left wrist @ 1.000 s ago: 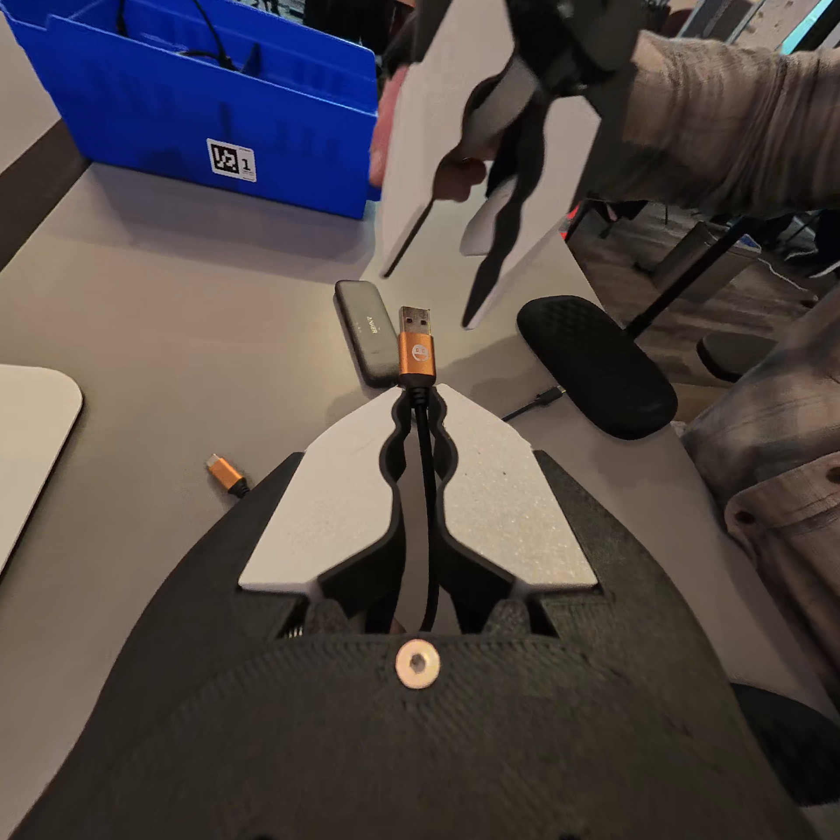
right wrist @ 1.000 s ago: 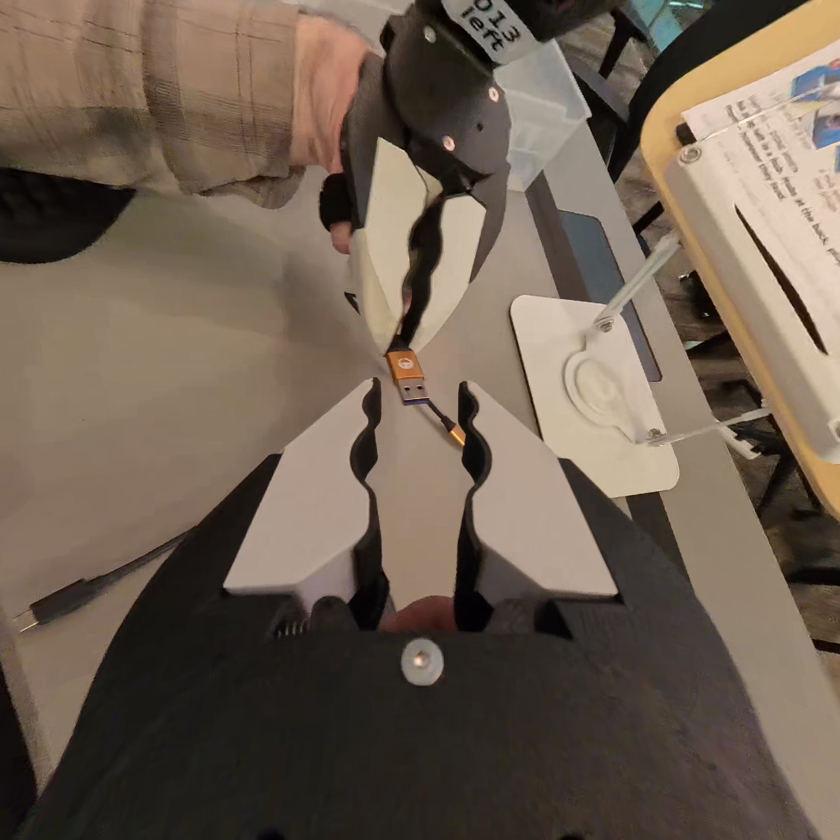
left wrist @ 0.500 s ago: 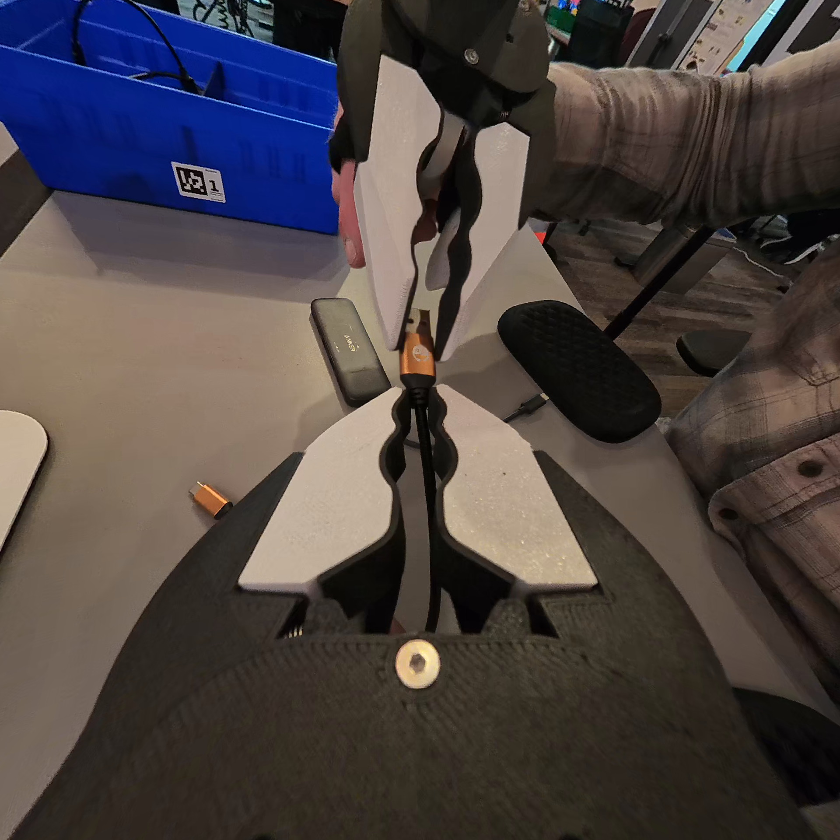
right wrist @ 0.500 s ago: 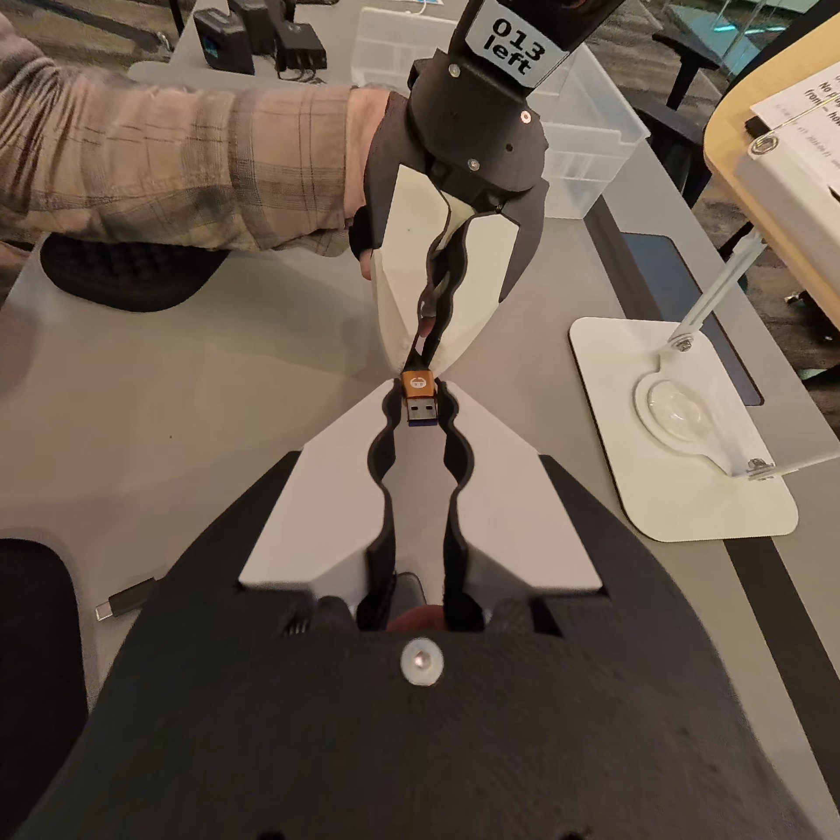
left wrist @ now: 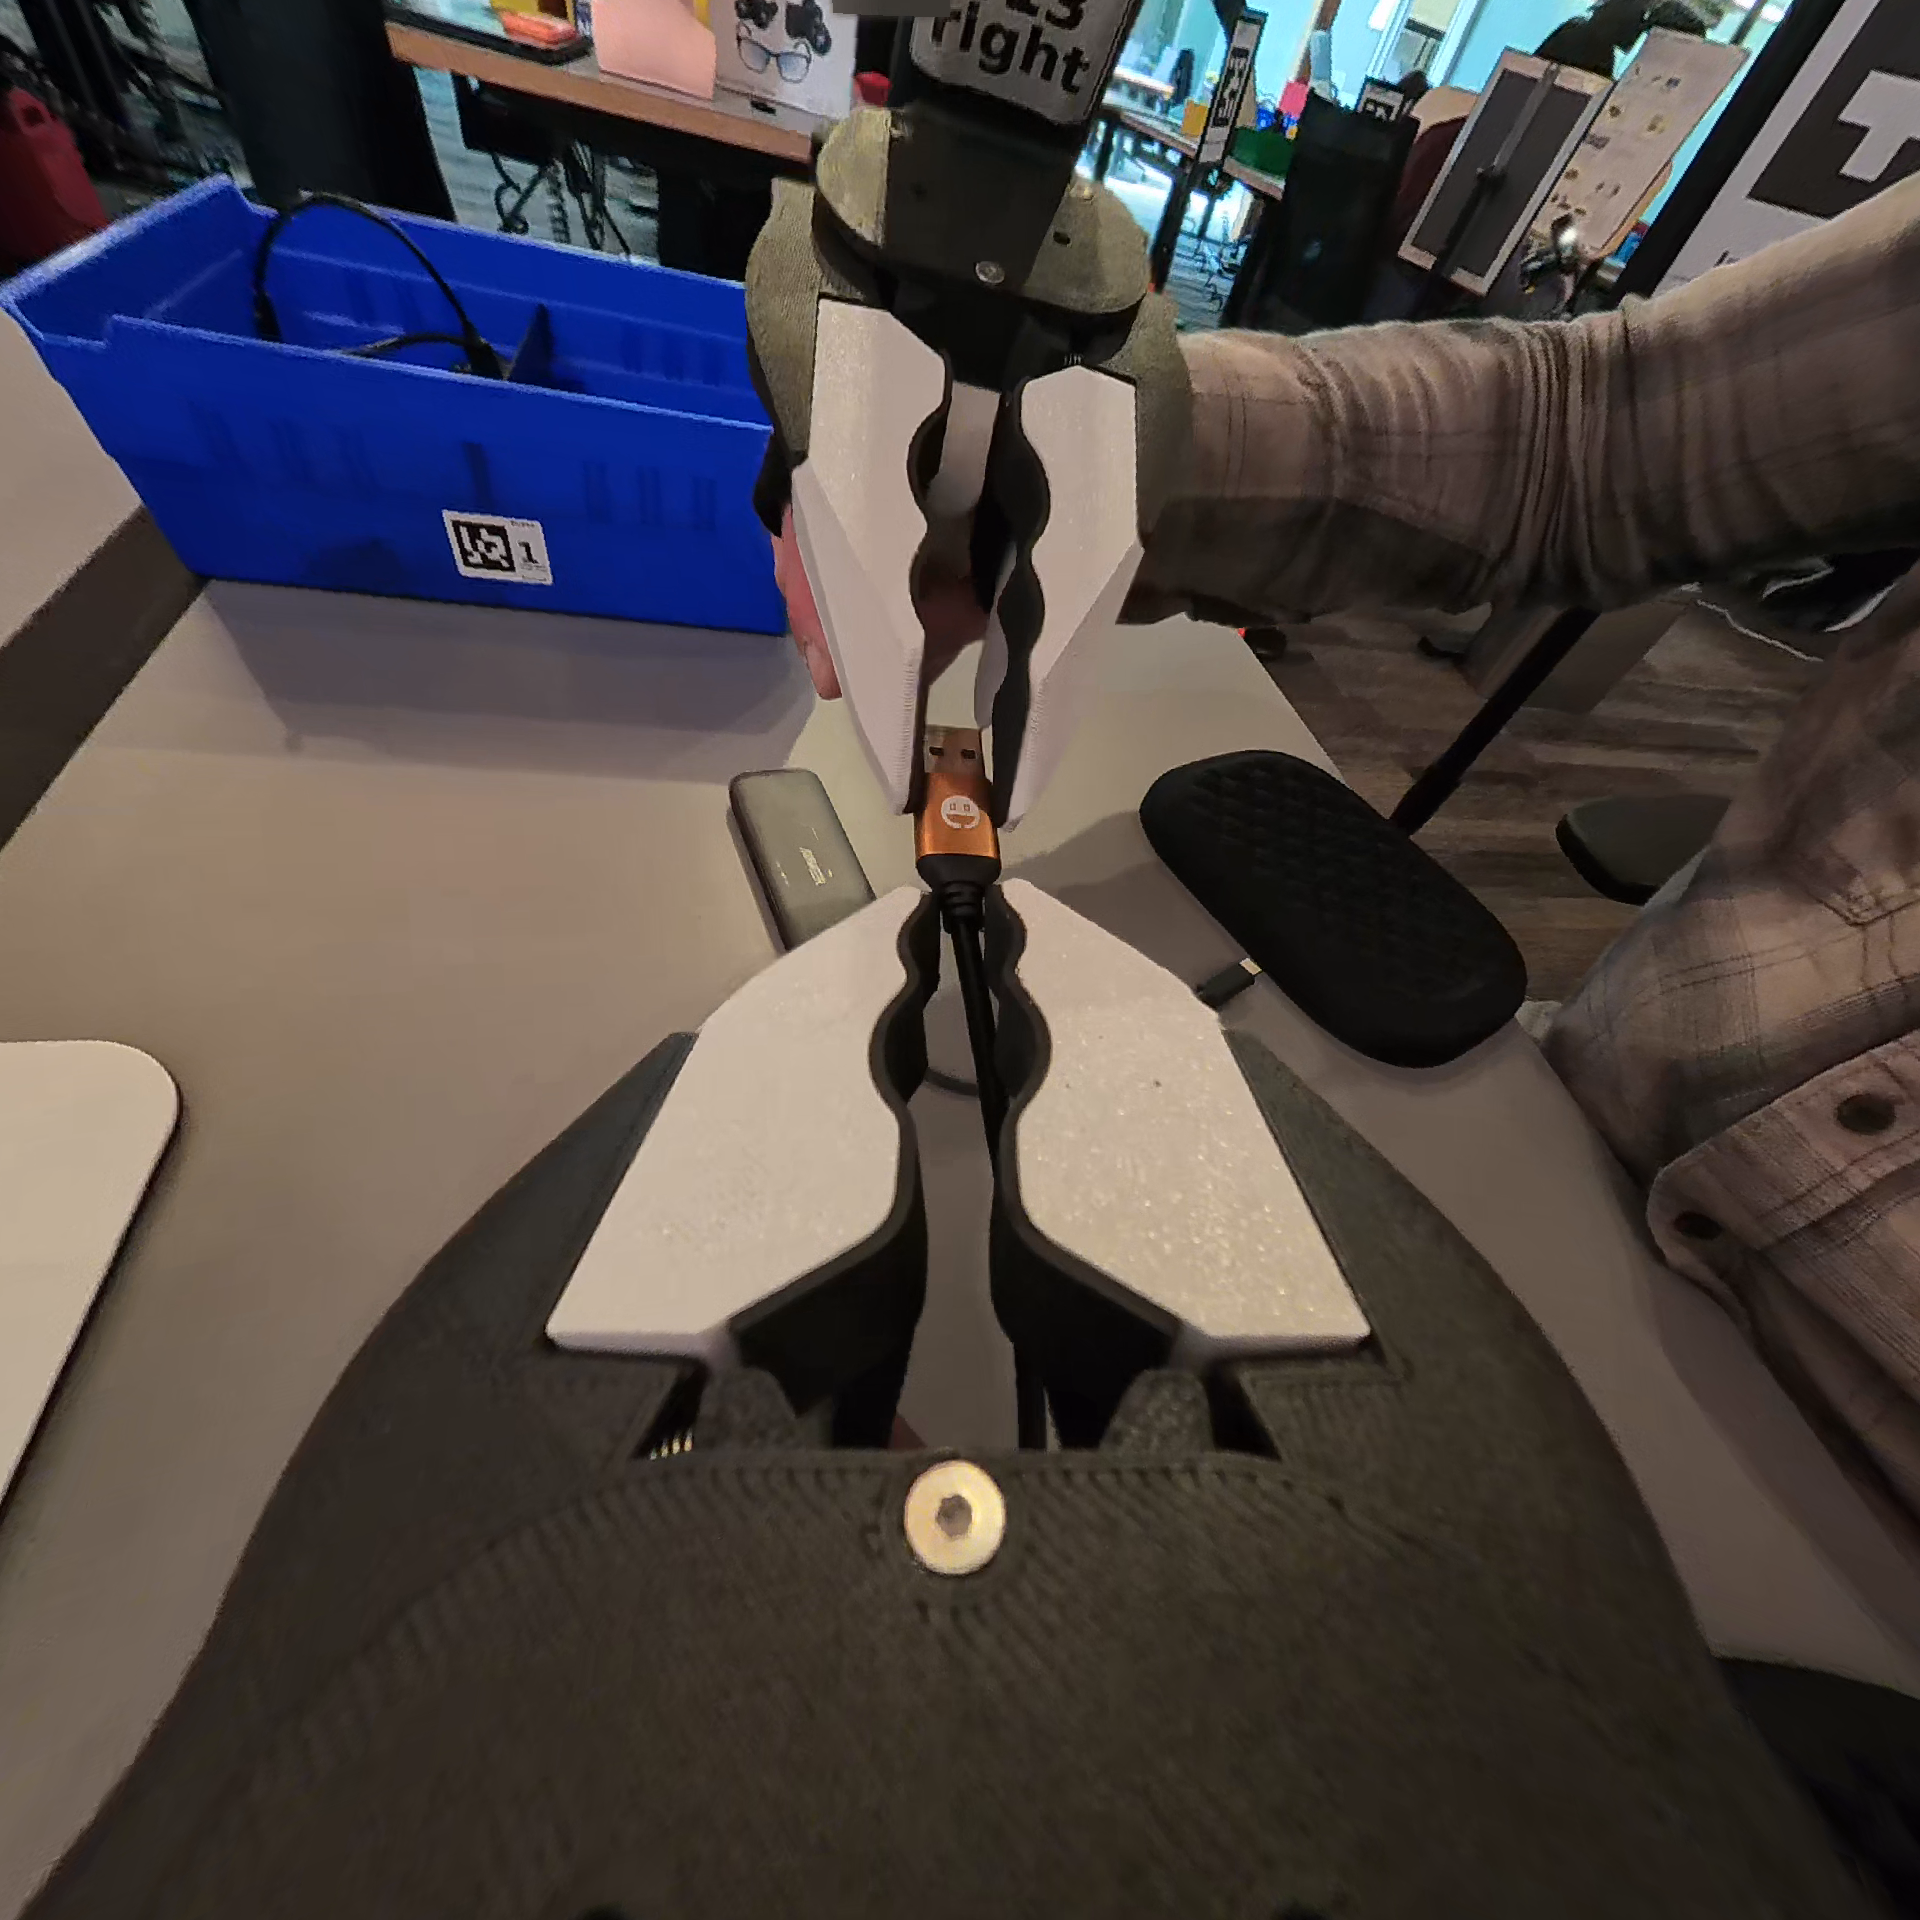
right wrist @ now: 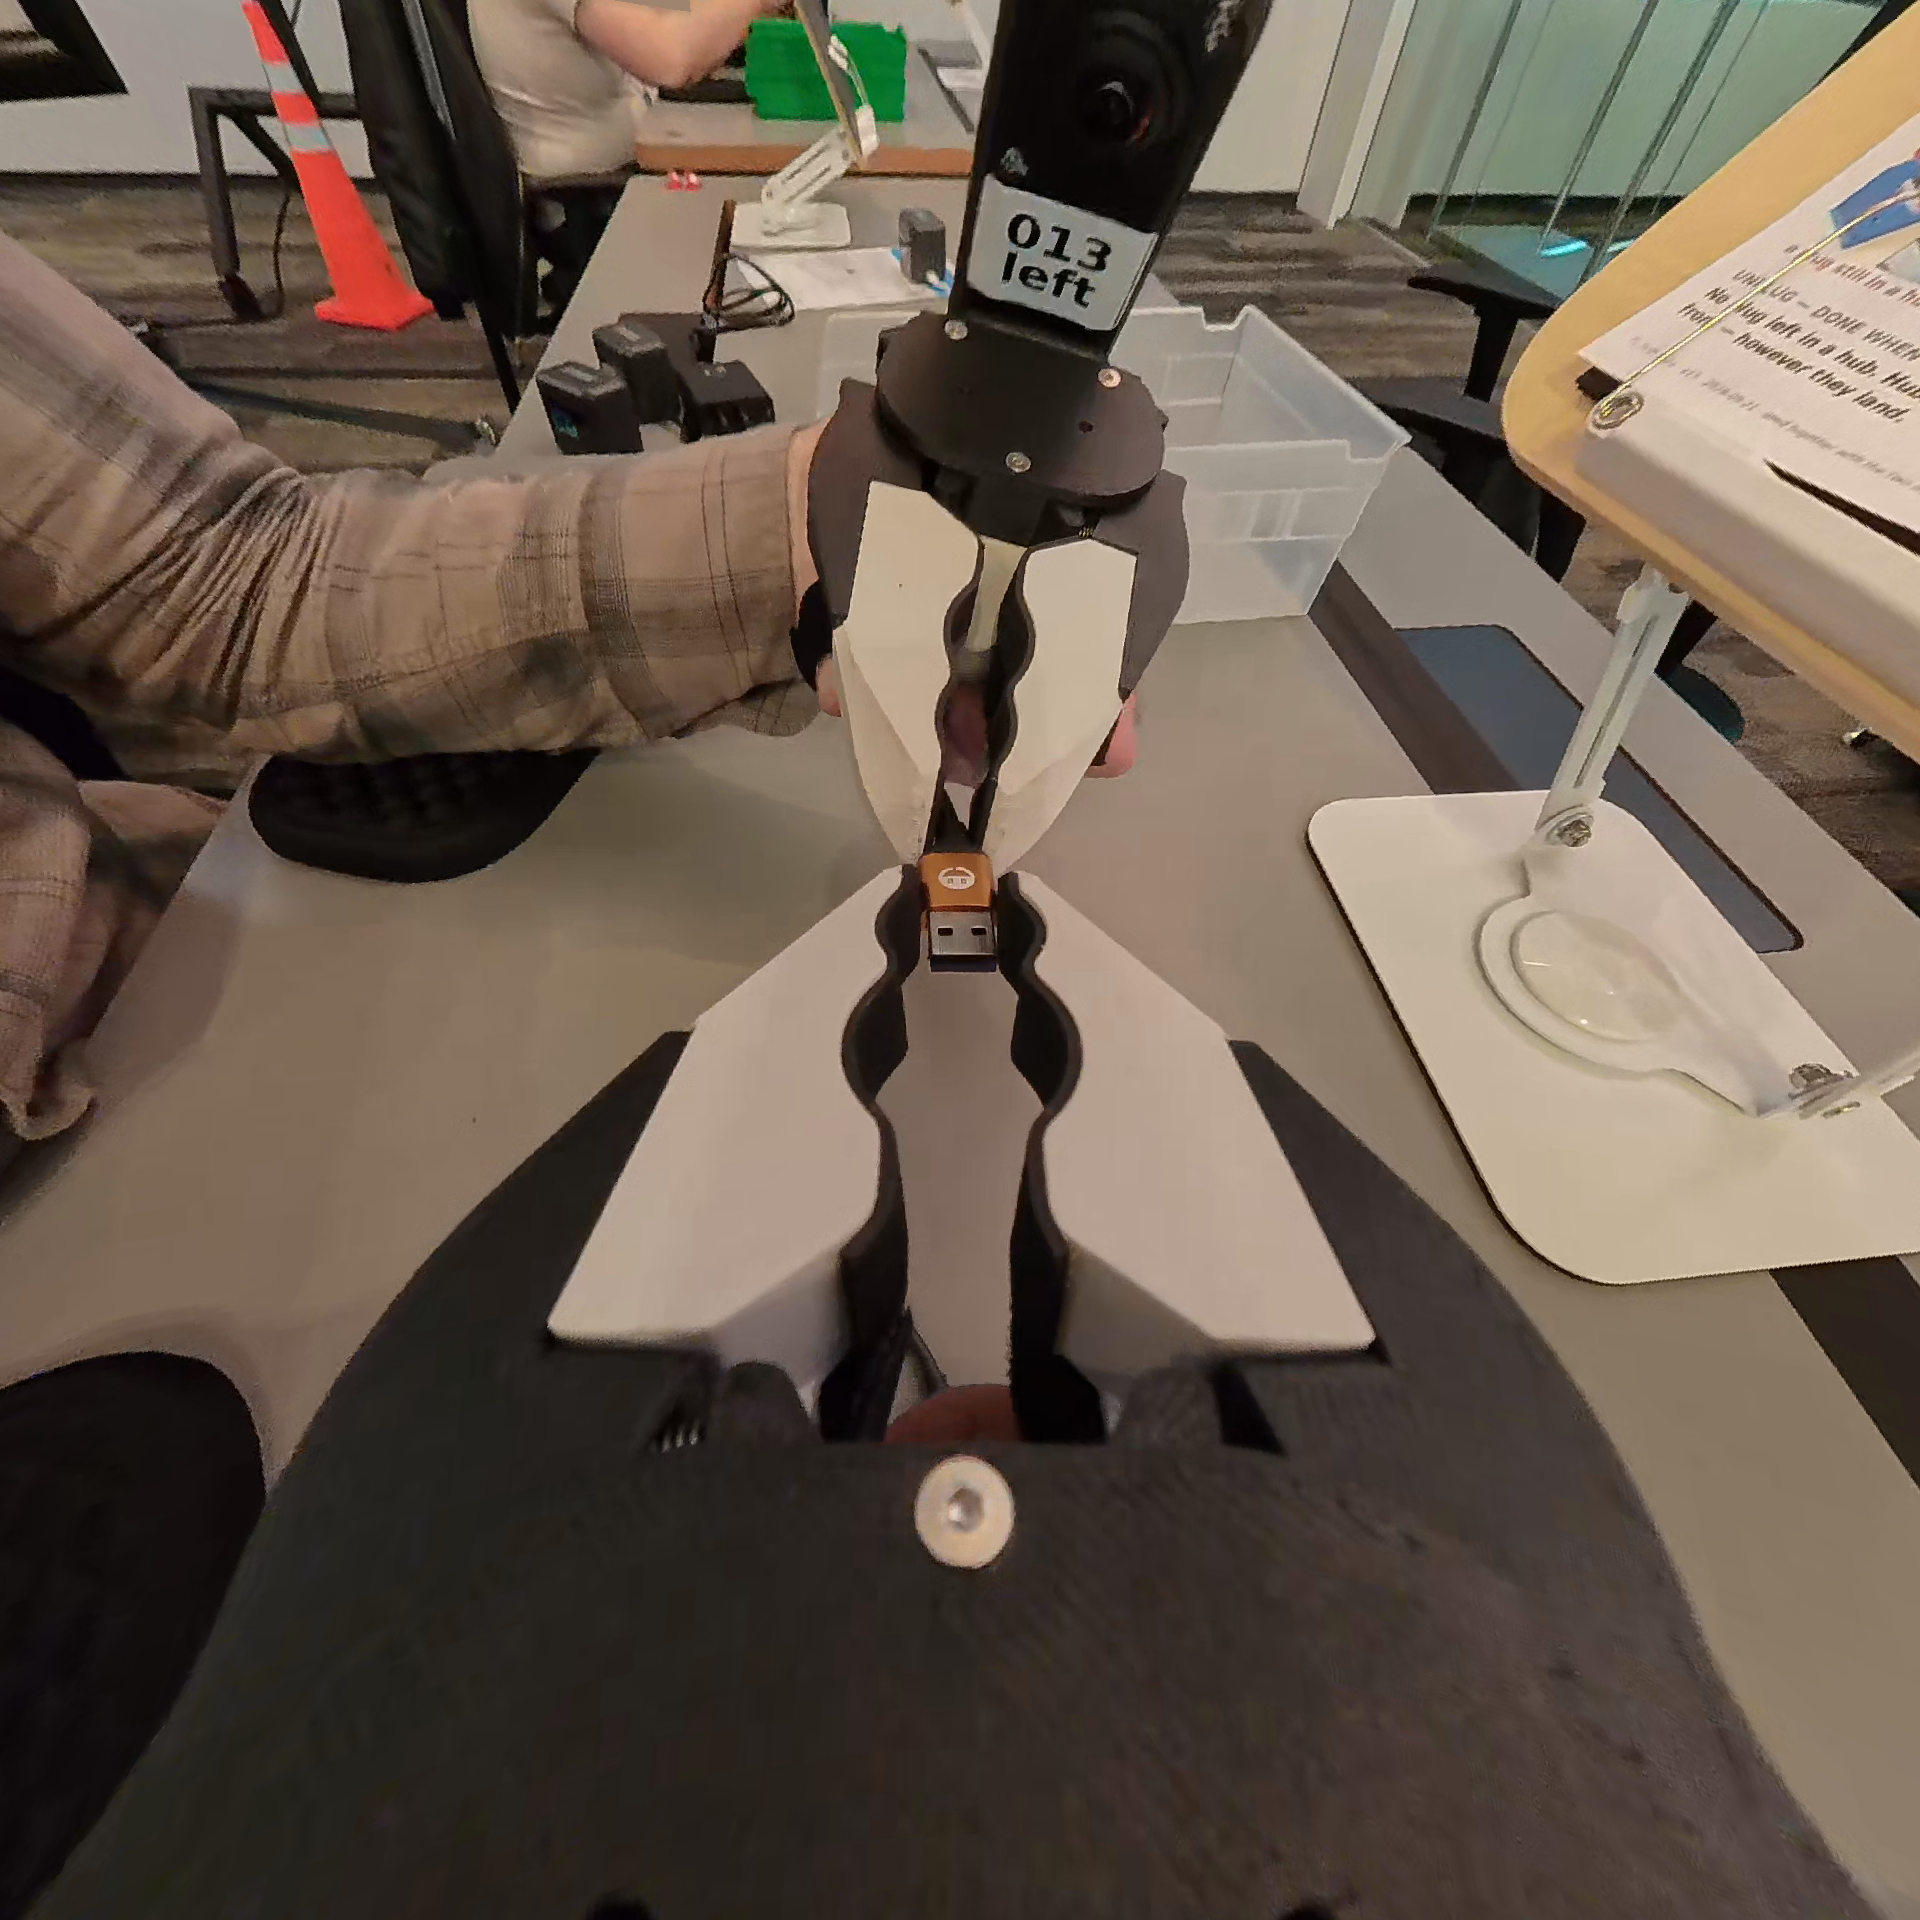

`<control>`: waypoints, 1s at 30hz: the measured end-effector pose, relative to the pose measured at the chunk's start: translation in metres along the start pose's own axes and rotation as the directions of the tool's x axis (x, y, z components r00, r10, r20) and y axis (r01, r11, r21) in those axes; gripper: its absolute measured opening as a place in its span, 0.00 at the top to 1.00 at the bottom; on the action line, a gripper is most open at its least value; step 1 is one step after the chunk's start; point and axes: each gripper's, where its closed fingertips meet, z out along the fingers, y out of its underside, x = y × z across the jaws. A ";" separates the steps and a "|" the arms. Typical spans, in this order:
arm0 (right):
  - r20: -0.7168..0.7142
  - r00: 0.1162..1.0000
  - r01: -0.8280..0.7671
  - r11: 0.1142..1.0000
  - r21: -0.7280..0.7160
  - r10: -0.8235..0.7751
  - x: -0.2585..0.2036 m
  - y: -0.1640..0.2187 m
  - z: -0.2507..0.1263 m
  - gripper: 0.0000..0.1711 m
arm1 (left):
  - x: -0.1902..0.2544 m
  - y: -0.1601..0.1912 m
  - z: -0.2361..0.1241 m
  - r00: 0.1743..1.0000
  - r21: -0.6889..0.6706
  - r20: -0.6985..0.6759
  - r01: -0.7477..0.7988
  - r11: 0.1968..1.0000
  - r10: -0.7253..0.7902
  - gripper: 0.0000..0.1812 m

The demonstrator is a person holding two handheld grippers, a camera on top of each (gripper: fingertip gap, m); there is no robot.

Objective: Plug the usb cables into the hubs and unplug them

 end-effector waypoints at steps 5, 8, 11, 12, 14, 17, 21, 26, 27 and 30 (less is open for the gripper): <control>-0.007 1.000 -0.012 0.999 0.048 0.012 0.000 -0.007 -0.005 0.93 | 0.000 -0.009 0.000 0.999 0.050 0.016 -0.036 0.998 0.035 0.94; -0.011 1.000 -0.010 0.998 0.061 0.010 0.000 -0.009 -0.007 0.93 | 0.000 -0.013 0.000 0.998 0.062 0.028 -0.059 0.996 0.058 0.92; -0.015 1.000 -0.007 0.997 0.075 0.008 0.000 -0.011 -0.009 0.93 | 0.000 -0.018 -0.001 0.996 0.080 0.045 -0.078 0.994 0.075 0.89; -0.016 1.000 -0.005 0.997 0.076 0.007 -0.001 -0.012 -0.009 0.93 | 0.000 -0.019 -0.002 0.996 0.083 0.049 -0.079 0.993 0.075 0.87; -0.017 1.000 -0.005 0.996 0.085 0.007 -0.001 -0.013 -0.010 0.93 | -0.002 -0.023 -0.006 0.994 0.105 0.069 -0.089 0.990 0.082 0.85; -0.017 1.000 -0.003 0.995 0.096 0.004 -0.002 -0.016 -0.012 0.93 | -0.007 -0.041 -0.021 0.991 0.229 0.109 -0.098 0.968 0.075 0.83; -0.003 1.000 0.002 0.993 0.118 -0.002 -0.006 -0.022 -0.015 0.93 | -0.032 -0.068 -0.063 0.964 0.426 0.267 -0.121 0.896 0.003 0.93; 0.039 0.999 0.010 0.986 0.164 -0.017 -0.018 -0.037 -0.017 0.93 | -0.064 -0.026 -0.047 0.886 0.139 0.452 -0.189 0.972 0.107 0.89; 0.043 0.999 0.010 0.984 0.177 -0.018 -0.020 -0.041 -0.018 0.93 | -0.059 -0.019 -0.035 0.905 0.103 0.406 -0.186 0.977 0.130 0.87; 0.025 0.999 0.021 0.980 0.199 -0.026 -0.019 -0.049 -0.021 0.93 | -0.041 -0.013 -0.005 0.940 0.076 0.287 -0.213 0.974 0.184 0.81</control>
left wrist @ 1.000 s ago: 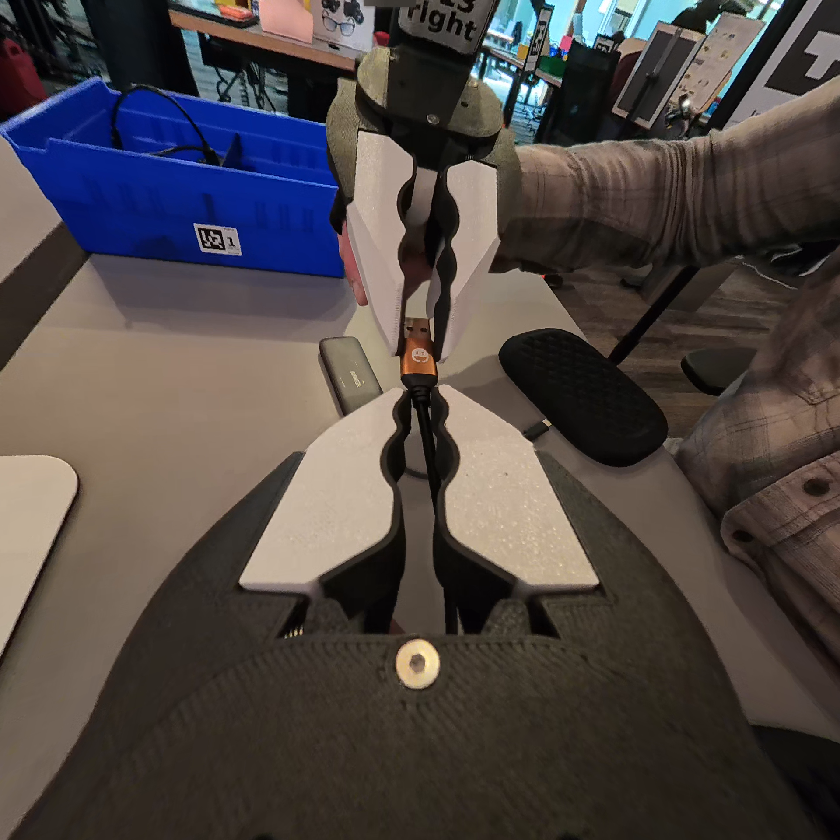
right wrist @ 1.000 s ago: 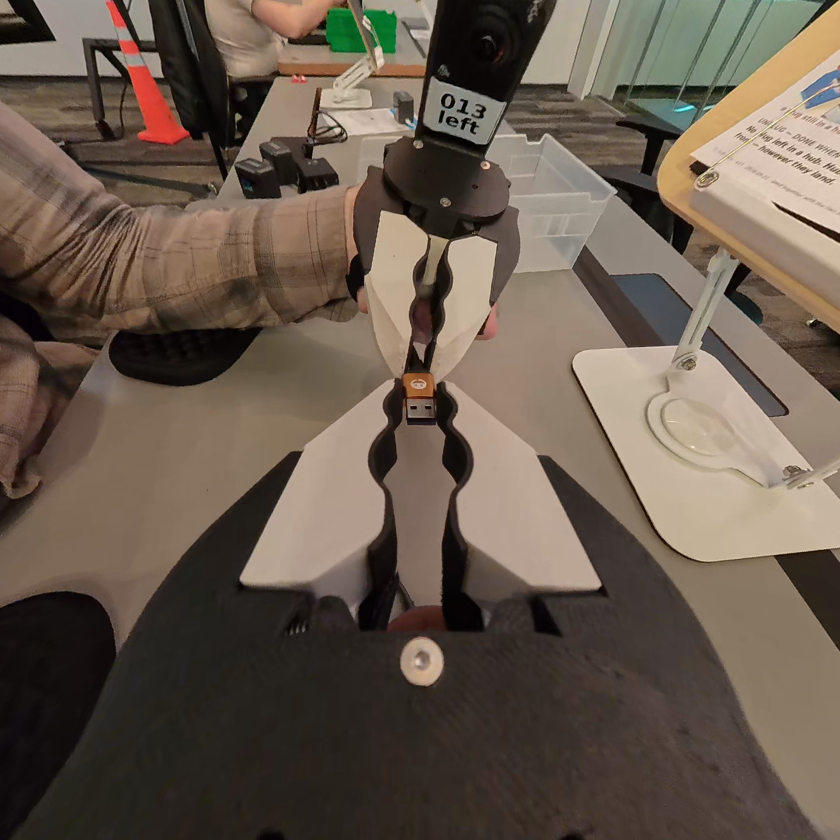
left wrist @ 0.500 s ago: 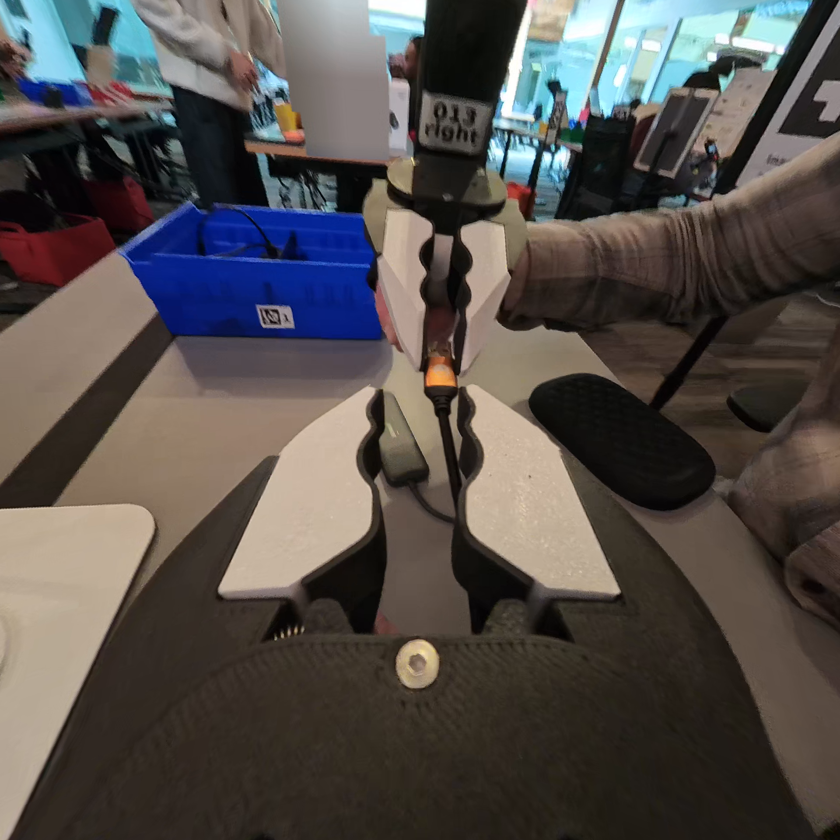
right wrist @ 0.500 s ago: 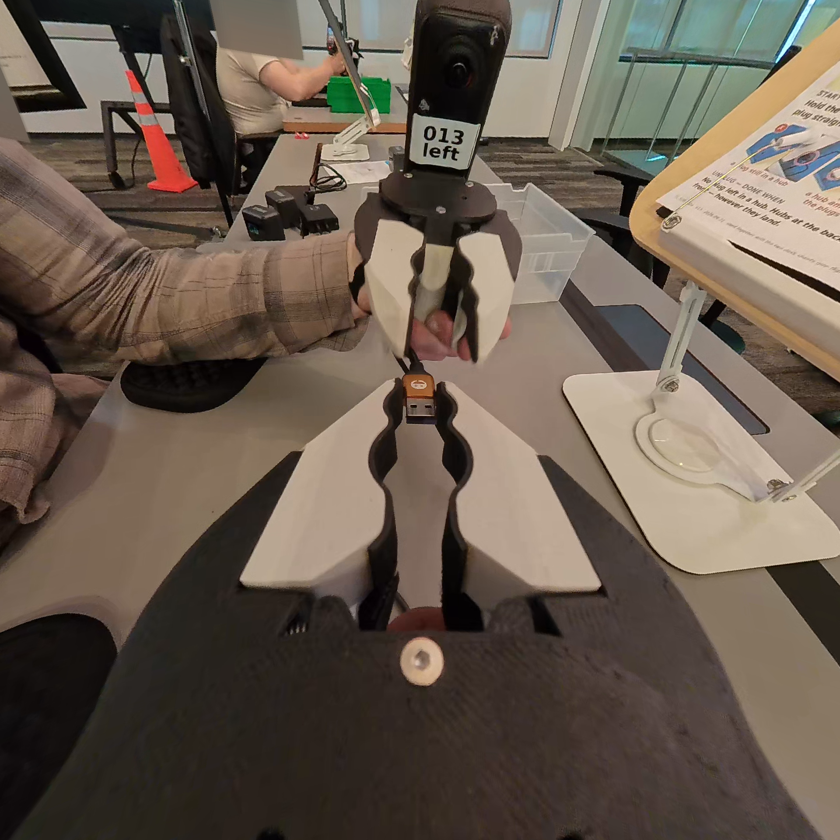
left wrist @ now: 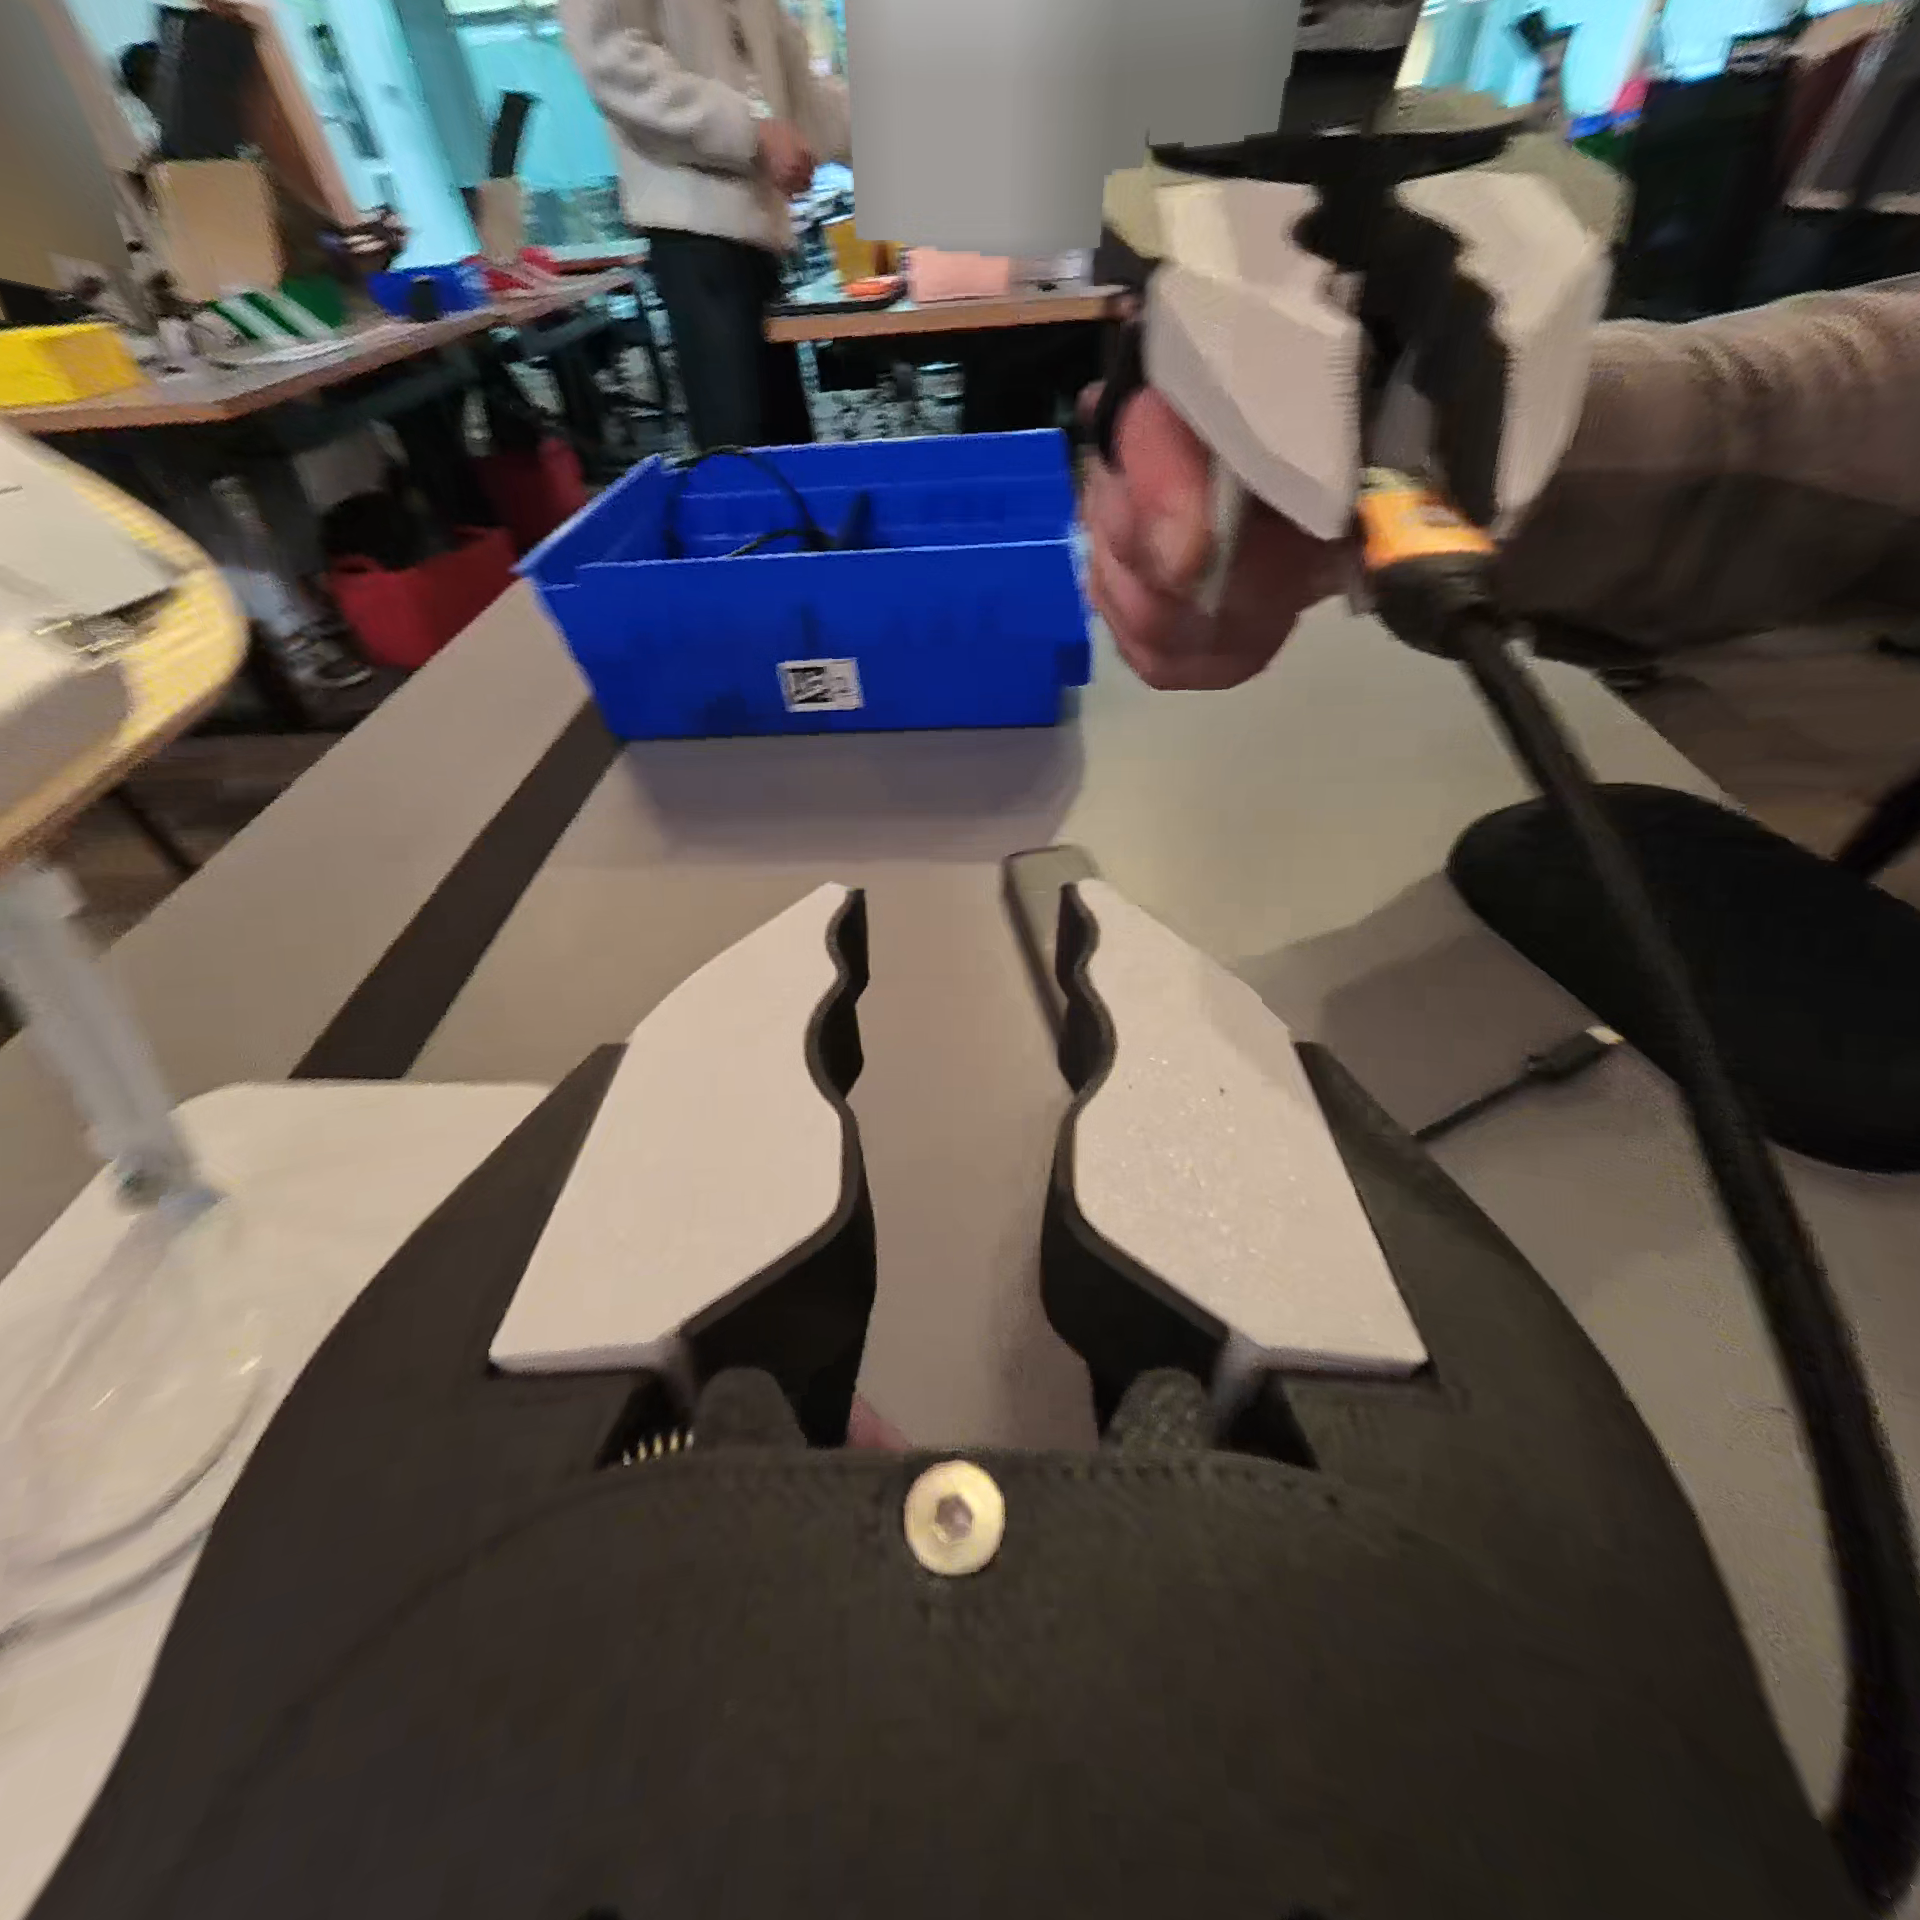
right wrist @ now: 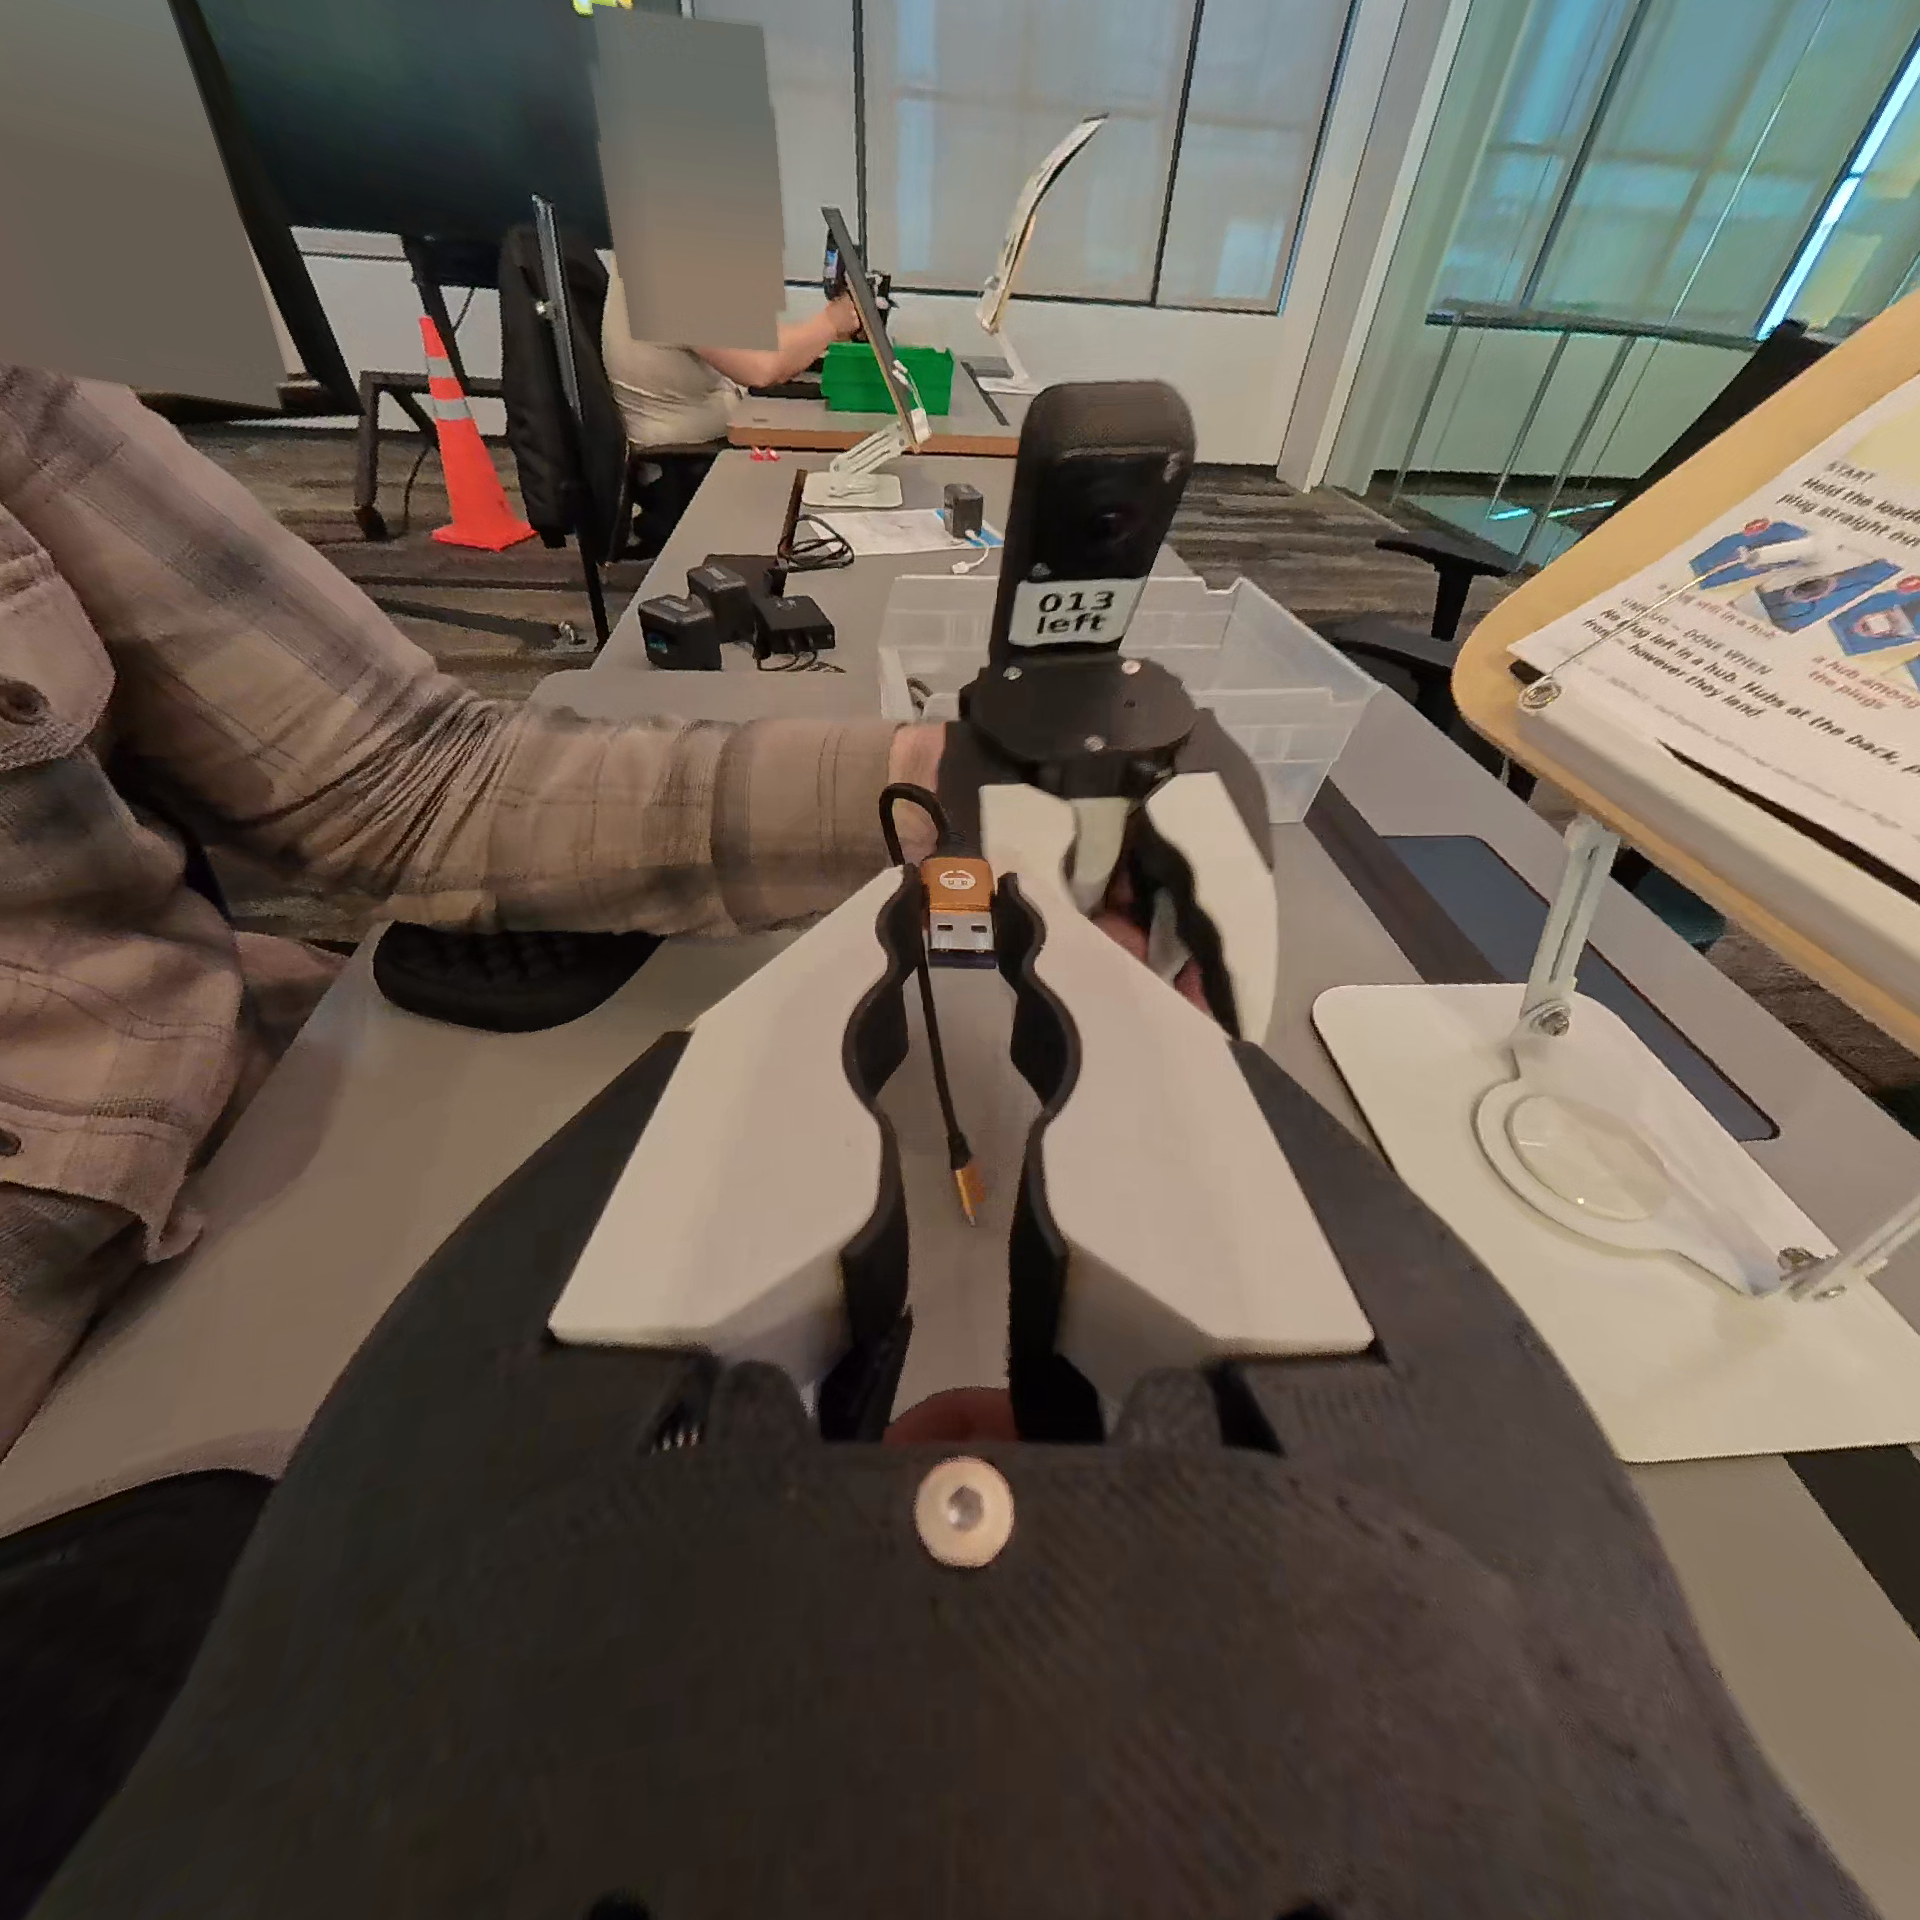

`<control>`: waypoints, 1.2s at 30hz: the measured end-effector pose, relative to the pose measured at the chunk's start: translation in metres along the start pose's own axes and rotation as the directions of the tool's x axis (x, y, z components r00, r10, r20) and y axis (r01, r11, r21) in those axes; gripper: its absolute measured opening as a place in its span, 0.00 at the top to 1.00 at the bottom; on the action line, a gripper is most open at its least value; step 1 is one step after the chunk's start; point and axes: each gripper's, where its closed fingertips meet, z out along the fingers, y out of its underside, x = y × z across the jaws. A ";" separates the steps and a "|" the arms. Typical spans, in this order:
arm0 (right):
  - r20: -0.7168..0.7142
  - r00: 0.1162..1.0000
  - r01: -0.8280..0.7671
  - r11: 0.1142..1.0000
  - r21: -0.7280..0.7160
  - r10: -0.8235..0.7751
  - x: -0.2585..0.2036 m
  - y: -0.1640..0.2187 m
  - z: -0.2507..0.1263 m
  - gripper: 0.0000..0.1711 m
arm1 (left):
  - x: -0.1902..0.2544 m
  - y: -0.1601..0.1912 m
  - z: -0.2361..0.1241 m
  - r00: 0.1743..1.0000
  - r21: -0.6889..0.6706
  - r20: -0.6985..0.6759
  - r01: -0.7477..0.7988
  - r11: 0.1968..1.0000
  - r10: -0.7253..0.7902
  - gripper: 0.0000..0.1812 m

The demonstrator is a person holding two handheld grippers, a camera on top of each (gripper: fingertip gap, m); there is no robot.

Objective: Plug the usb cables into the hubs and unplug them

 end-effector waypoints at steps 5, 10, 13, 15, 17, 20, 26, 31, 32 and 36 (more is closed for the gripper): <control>-0.037 0.999 -0.016 0.999 0.028 0.017 0.009 -0.003 -0.009 0.93 | 0.029 -0.028 0.011 0.992 0.129 -0.127 0.016 0.992 0.001 0.74; -0.069 0.997 -0.023 0.999 0.024 0.025 0.014 0.000 -0.018 0.93 | 0.034 -0.050 0.008 0.989 0.240 -0.145 0.036 0.970 -0.001 0.72; -0.086 0.996 -0.020 1.000 0.019 0.021 0.017 0.000 -0.024 0.93 | 0.033 -0.062 0.008 0.993 0.298 -0.115 0.037 0.954 -0.002 0.74; -0.092 0.996 -0.012 1.000 0.004 0.013 0.018 0.000 -0.027 0.93 | 0.035 -0.066 0.011 0.994 0.302 -0.105 0.026 0.953 0.006 0.76; -0.089 0.996 -0.008 1.000 -0.014 0.006 0.018 0.001 -0.028 0.93 | 0.040 -0.070 0.013 0.993 0.314 -0.119 0.029 0.949 0.009 0.78; -0.094 0.996 0.003 0.999 -0.038 -0.007 0.020 0.002 -0.031 0.93 | 0.040 -0.076 0.015 0.994 0.330 -0.106 0.036 0.943 -0.001 0.86; -0.103 0.994 0.026 0.997 -0.077 -0.034 0.021 0.004 -0.033 0.94 | 0.038 -0.075 0.019 0.995 0.321 -0.100 0.056 0.946 -0.025 0.93; -0.156 0.987 0.027 0.999 -0.028 -0.031 0.028 -0.004 -0.036 1.00 | 0.032 -0.081 0.016 0.996 0.367 -0.071 0.071 0.927 -0.048 0.97; -0.171 0.984 0.040 0.998 -0.038 -0.046 0.027 -0.002 -0.036 0.97 | 0.028 -0.085 0.014 0.995 0.393 -0.064 0.090 0.915 -0.070 0.97; -0.293 0.945 0.127 0.989 -0.075 -0.143 0.025 -0.005 -0.039 0.79 | 0.026 -0.089 0.012 0.995 0.419 -0.057 0.102 0.902 -0.086 0.97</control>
